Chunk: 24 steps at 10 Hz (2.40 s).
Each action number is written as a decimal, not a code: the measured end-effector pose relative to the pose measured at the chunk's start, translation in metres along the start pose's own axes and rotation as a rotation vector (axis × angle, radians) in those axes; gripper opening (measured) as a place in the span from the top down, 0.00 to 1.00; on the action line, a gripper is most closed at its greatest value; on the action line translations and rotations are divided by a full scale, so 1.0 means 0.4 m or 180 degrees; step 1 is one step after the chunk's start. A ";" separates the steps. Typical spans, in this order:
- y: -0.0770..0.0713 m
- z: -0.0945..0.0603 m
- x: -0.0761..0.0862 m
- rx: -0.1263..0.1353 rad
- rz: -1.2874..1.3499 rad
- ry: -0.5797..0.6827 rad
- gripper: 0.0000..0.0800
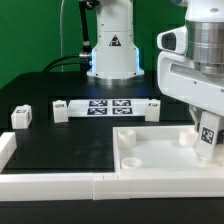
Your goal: Assemble one leg
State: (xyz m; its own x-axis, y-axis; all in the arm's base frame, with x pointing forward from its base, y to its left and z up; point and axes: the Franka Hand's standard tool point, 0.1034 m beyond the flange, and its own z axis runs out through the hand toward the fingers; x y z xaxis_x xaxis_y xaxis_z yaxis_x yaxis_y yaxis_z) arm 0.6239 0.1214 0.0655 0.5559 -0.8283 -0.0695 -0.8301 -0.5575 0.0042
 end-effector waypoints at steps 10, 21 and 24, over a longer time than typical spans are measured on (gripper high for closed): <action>0.011 -0.006 0.000 -0.0123 -0.3473 0.0083 0.19; 0.019 -0.003 0.015 -0.0233 -0.4475 0.0099 0.66; 0.018 0.000 0.019 -0.0188 -0.3819 0.0109 0.66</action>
Offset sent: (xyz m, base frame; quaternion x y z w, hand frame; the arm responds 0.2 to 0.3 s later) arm -0.0108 0.0029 0.0051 0.0060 -0.0062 -0.1414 0.9899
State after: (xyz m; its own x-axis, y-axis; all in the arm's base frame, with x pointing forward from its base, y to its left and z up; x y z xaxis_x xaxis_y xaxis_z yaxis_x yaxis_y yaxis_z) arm 0.6222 0.1111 0.0651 0.9750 0.2198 -0.0338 0.2200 -0.9755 0.0006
